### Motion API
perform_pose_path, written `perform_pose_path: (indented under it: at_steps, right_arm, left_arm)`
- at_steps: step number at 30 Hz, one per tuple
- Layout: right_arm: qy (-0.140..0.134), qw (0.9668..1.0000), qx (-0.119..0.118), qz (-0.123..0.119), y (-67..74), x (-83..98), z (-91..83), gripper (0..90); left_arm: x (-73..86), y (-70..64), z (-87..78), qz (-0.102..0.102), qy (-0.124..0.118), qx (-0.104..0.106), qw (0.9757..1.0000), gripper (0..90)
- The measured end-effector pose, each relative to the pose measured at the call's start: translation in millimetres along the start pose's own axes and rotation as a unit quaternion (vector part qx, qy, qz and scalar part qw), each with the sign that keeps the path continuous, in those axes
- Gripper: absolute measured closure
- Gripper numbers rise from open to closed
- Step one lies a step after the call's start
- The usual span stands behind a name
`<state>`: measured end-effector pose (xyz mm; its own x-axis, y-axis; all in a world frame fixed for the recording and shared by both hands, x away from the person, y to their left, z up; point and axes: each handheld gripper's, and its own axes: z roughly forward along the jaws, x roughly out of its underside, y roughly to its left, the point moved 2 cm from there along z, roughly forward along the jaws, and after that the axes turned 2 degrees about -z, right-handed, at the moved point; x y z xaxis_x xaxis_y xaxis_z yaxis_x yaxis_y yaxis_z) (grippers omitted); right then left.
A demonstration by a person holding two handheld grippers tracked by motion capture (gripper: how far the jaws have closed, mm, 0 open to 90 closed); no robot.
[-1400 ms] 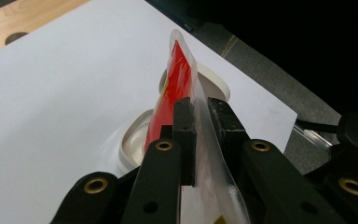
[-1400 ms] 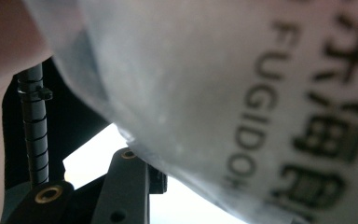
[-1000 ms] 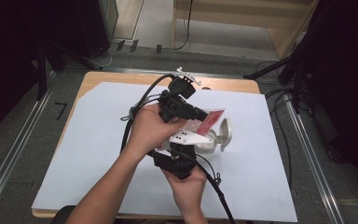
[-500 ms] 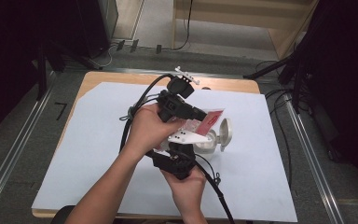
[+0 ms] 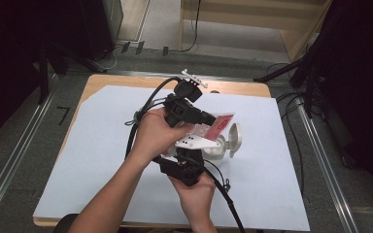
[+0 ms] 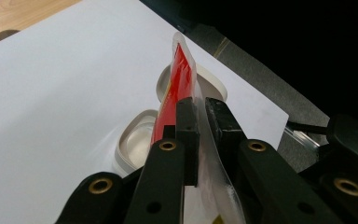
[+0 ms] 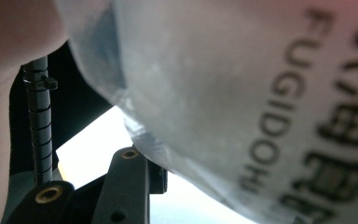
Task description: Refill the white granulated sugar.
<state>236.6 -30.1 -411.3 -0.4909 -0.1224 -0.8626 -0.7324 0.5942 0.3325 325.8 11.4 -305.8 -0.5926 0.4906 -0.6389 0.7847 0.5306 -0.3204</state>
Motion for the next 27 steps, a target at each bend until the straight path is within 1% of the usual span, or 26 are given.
perform_pose_path:
  at_steps: [5,8,10,12,13,14,15,16,17,19,21,22,25,27]
  right_arm:
    - [0.004,1.0000,0.000,0.000,0.2,-0.1,-1.3,64.6]
    - [0.005,1.0000,-0.001,0.003,-0.5,-0.4,-1.9,64.6]
    - [0.004,1.0000,0.000,0.002,-0.6,-0.8,-1.9,64.6]
    - [0.006,1.0000,-0.002,0.003,-0.6,-1.2,-1.8,64.6]
    - [0.008,0.9999,-0.003,0.005,-0.1,-1.4,-1.6,64.6]
    - [0.009,0.9999,-0.004,0.006,0.4,-1.5,-1.5,64.6]
    - [0.010,0.9999,-0.006,0.004,0.9,-1.7,-1.1,64.5]
    - [0.010,0.9999,-0.005,0.003,1.2,-2.3,-0.5,64.5]
    - [0.011,0.9999,-0.006,0.004,1.5,-2.7,-0.3,64.5]
    - [0.010,0.9999,-0.007,0.002,2.5,-3.5,-0.1,64.5]
    - [0.007,0.9999,-0.008,0.001,2.9,-4.1,-0.5,64.5]
    - [0.006,1.0000,-0.007,0.001,3.1,-4.4,-1.0,64.5]
    - [0.001,1.0000,-0.009,0.002,3.1,-4.7,-1.9,64.5]
    - [0.000,1.0000,-0.007,-0.004,2.2,-4.3,-1.0,64.4]
  left_arm:
    - [-0.4,-0.5,0.3,0.003,0.001,0.000,1.0000,84.7]
    - [-1.0,-1.1,1.2,-0.002,0.000,0.001,1.0000,84.6]
    - [-1.7,-0.2,1.3,0.001,0.001,0.000,1.0000,84.6]
    - [-1.7,0.7,0.7,-0.003,0.004,0.002,1.0000,84.5]
    - [-1.5,0.9,0.8,-0.008,0.004,0.007,0.9999,84.4]
    - [-1.7,2.3,0.5,-0.009,0.006,0.006,0.9999,84.3]
    - [-2.0,2.8,0.5,-0.016,0.009,0.006,0.9998,84.2]
    - [-2.5,3.6,0.8,-0.016,0.010,0.008,0.9998,84.1]
    - [-3.4,3.9,0.4,-0.016,0.018,0.004,0.9997,84.1]
    - [-5.2,3.4,0.9,-0.013,0.025,0.002,0.9996,84.1]
    - [-6.5,1.4,1.4,-0.014,0.026,0.002,0.9996,84.2]
    - [-7.2,1.3,1.1,-0.009,0.029,0.001,0.9995,84.3]
    - [-9.5,0.9,1.7,-0.002,0.038,0.001,0.9993,84.6]
    - [-10.8,4.4,3.4,-0.007,0.046,0.006,0.9989,85.0]
